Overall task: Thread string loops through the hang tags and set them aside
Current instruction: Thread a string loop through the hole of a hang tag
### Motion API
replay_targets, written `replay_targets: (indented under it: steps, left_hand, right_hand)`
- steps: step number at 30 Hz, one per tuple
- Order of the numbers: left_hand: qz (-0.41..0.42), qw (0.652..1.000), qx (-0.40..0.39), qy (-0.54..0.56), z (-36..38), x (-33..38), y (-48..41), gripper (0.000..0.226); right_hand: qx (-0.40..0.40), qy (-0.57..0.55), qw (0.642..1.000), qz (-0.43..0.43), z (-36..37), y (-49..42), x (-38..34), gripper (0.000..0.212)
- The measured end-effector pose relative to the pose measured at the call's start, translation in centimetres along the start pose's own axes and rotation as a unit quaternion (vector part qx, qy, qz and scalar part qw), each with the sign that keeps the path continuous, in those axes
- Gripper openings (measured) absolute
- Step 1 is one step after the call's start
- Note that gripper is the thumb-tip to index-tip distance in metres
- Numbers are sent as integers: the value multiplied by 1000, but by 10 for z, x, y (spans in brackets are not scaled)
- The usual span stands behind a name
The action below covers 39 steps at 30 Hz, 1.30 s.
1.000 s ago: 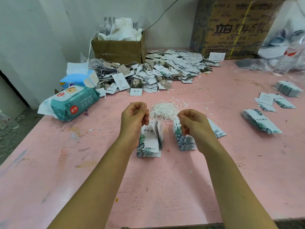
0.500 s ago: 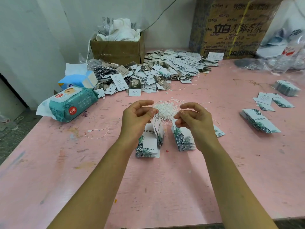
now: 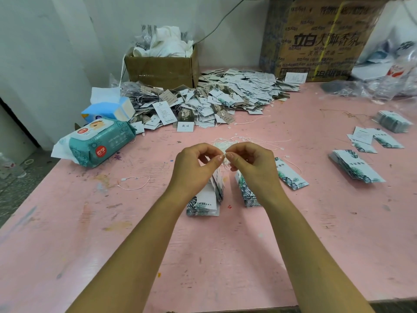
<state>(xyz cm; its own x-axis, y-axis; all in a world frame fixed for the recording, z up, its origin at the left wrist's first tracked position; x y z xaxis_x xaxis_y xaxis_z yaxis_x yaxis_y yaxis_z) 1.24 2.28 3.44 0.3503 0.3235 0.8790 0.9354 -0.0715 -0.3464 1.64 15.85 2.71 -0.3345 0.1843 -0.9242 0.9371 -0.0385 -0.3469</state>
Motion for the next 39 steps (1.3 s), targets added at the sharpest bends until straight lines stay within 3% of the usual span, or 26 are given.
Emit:
replay_targets:
  steps: [7,12,22,26,32,39]
  left_hand:
    - [-4,1000,-4,14,2,-3,1,17]
    - [-5,999,-2,46,2,-3,2,20]
    - [-1,1000,-23,4,4,-3,1,8]
    - [7,1000,-26,2,3,-1,1,11]
    - [-15,996,-44,73,1,-5,2,17]
    - [-39,993,-56,99,3,-9,2,17]
  right_hand:
    - [-16,37,999,-6,4,0,-1,24]
    - [-13,13,1000,3,4,-1,-1,26]
    - [-12,-39,999,11,2,0,2,21]
    - [-15,-89,995,44,-1,0,7,17]
    - [-85,-152,980,95,5,0,12,4]
    - [-114,-174,968,142,8,4,17,13]
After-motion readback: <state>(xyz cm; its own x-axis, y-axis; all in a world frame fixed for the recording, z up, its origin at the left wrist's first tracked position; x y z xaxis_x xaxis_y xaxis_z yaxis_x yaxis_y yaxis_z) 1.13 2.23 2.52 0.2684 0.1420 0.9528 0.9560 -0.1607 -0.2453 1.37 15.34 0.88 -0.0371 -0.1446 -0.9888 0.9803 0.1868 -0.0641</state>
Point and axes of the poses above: each hand's wrist, its own y-axis away from the middle knuckle, its own z-axis out of the palm, x = y × z, the point moved 7 cm from there along -y, towards the middle knuckle, and after that the axes turned 4 degrees about y, right-handed, at the moved point
